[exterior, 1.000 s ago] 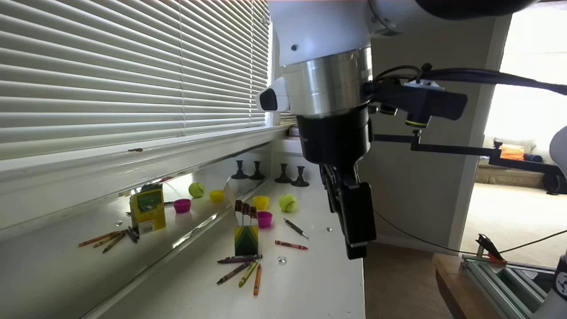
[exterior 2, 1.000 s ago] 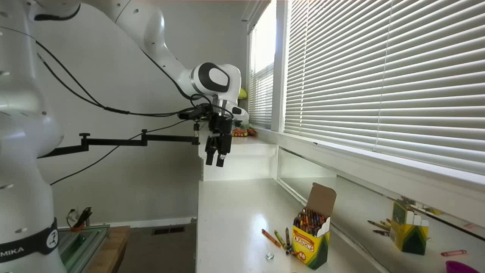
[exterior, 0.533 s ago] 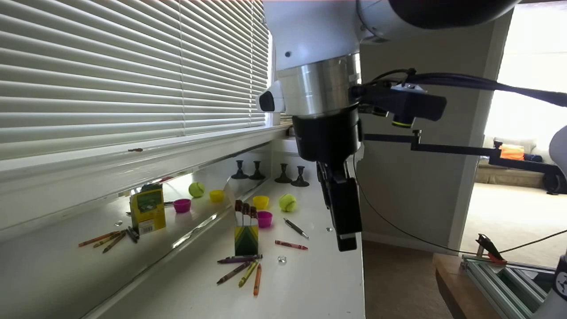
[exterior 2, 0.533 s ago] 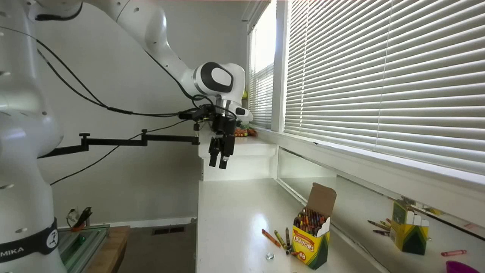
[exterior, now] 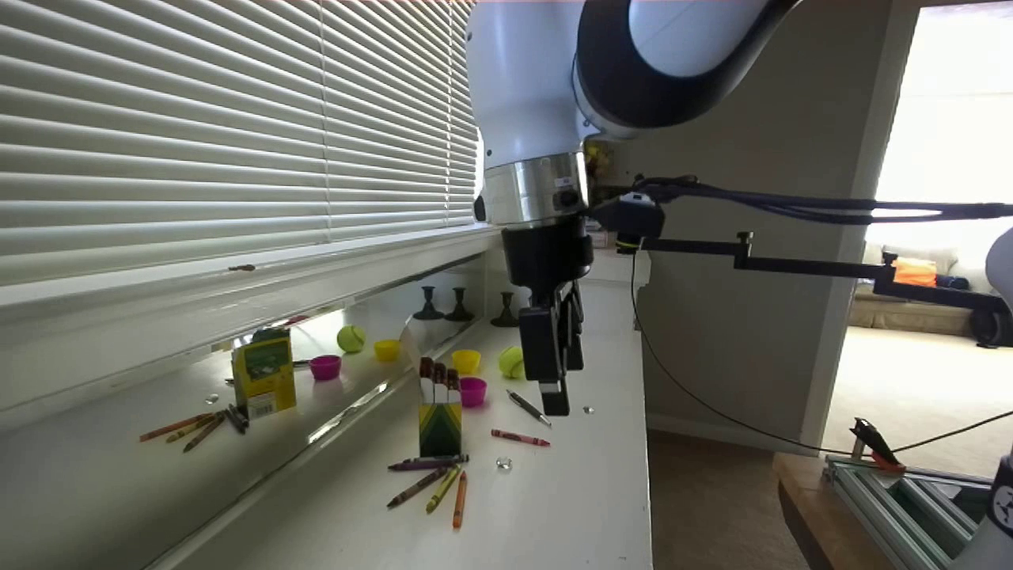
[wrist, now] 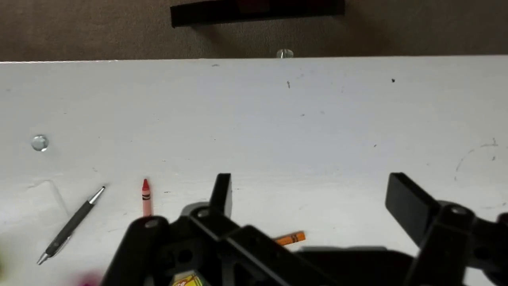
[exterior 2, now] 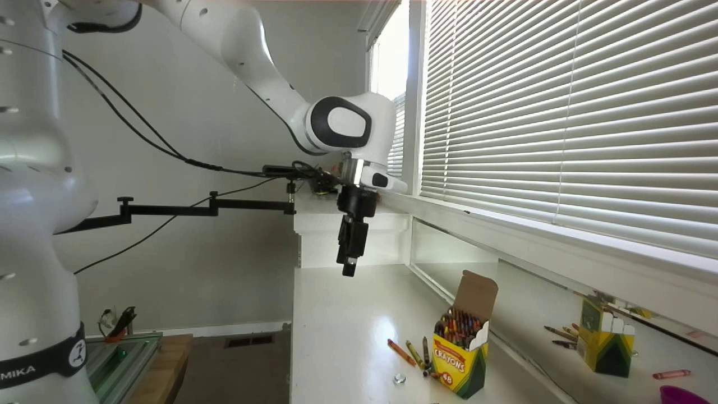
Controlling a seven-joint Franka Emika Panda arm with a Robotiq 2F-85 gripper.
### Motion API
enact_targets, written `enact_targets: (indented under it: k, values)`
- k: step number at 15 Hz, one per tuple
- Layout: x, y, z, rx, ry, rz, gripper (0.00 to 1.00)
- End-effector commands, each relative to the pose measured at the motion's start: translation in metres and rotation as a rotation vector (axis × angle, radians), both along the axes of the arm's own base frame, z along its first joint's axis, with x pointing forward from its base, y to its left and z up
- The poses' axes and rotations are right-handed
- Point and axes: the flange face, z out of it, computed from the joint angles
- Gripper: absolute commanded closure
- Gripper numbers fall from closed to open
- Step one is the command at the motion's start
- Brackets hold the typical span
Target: Put two shiny objects in the pink bowl then put the pink crayon in the box on the counter.
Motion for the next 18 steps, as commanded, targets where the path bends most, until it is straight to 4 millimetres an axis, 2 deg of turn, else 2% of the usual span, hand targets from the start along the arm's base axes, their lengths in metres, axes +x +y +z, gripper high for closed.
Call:
enact_targets:
  k: [1, 4, 9, 10, 16, 18]
  values:
    - [0.011, -0.027, -0.022, 0.075, -0.051, -0.174, 0.0]
    - [0.017, -0.045, -0.042, 0.075, -0.114, -0.242, 0.0]
    - [0.015, -0.057, -0.071, 0.038, -0.193, -0.322, 0.0]
    - [0.019, -0.054, -0.063, 0.054, -0.172, -0.275, 0.0]
    - [0.021, -0.055, -0.069, 0.044, -0.169, -0.286, 0.0]
    - [0.024, -0.067, -0.074, 0.032, -0.19, -0.3, 0.0]
